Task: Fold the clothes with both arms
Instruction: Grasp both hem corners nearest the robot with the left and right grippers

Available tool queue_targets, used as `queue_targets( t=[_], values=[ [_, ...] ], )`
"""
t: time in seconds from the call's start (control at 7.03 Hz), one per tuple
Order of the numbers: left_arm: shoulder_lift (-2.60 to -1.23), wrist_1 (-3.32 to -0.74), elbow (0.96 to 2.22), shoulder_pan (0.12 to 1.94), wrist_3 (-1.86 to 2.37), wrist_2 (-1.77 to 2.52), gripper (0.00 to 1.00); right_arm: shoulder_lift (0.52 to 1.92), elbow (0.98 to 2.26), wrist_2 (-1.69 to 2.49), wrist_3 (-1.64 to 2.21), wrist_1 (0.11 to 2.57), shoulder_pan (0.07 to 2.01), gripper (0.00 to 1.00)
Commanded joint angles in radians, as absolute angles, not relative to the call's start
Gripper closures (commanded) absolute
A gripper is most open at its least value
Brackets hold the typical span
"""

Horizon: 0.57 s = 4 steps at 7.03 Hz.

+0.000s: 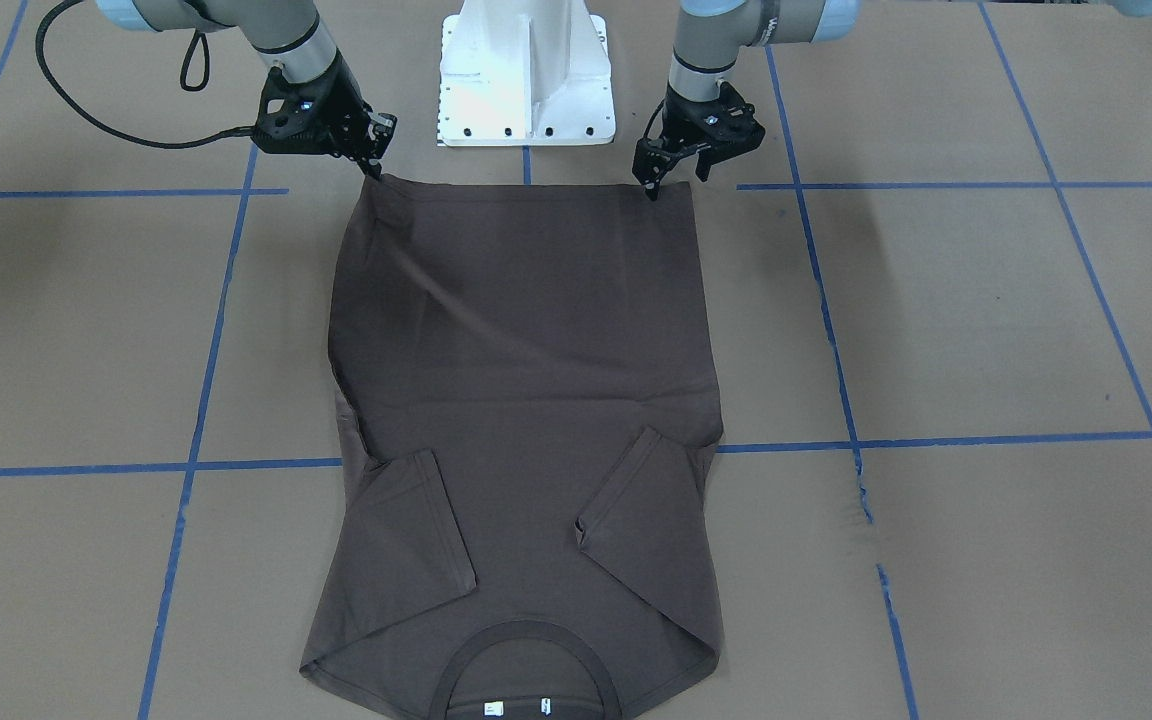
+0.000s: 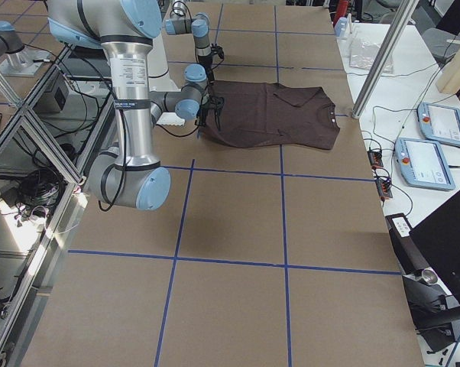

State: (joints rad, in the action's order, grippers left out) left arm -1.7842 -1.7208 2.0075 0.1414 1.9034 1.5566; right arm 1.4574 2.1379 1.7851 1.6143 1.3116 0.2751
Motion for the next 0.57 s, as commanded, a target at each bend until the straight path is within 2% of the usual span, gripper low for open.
queue_targets(
  t=[0.0,0.14,0.28,0.43],
  values=[
    [-1.786,-1.72,1.996,0.14,1.908,1.559,0.22,1.457,2.138,1.786,1.614,1.312,0.276,1.0],
    [-1.786,-1.72,1.996,0.141,1.91,1.559,0.39,1.457,2.141,1.786,1.615,1.312,0.278,1.0],
    [-1.786,-1.72,2.006,0.146,1.908,1.559,0.5,1.457,2.148,1.786,1.614,1.312,0.278,1.0],
    [-1.786,-1.718,2.008,0.147,1.908,1.559,0.52,1.457,2.151,1.789,1.614,1.312,0.278,1.0]
  ],
)
